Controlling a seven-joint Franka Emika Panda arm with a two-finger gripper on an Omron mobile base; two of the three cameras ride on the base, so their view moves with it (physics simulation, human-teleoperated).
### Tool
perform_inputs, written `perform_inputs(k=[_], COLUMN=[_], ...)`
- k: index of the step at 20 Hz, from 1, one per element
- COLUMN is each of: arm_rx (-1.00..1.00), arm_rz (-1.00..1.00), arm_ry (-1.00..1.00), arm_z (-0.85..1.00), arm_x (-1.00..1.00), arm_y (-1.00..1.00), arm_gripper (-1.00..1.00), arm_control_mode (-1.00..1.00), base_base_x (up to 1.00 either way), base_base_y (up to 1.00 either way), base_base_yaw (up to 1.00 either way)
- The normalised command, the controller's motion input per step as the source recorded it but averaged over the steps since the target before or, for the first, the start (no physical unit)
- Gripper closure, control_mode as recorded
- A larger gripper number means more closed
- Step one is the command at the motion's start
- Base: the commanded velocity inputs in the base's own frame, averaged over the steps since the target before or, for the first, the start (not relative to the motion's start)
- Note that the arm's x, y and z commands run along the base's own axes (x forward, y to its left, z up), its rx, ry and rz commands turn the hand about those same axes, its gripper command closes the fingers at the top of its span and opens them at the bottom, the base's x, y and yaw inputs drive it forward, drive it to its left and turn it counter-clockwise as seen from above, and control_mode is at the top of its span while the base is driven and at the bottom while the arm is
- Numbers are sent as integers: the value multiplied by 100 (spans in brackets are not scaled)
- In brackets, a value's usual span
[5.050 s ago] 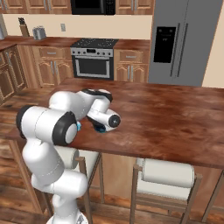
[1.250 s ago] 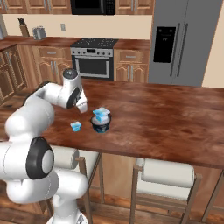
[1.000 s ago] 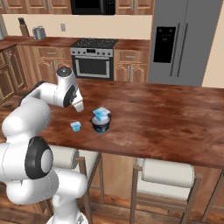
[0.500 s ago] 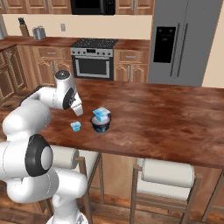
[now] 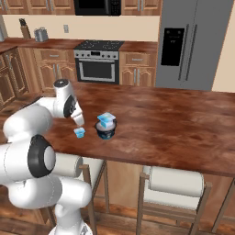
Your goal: Stack the yogurt containers by placing the smaller containers on top of the larger containers.
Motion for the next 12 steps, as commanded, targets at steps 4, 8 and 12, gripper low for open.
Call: perform_inputs(k=[4,8,12], arm_rx=[-1,-1,0], arm_rz=[0,0,0], arm_ry=[7,7,6], arm_z=[-32,-34,-33], arm_x=[6,8,4], arm_y=[9,1,0], arm_gripper=[-100,-100,-100], arm_control_mode=[-100,-100,-100], base_base_x=[0,0,0], base_base_y=[0,0,0], base_base_yaw=[0,0,0])
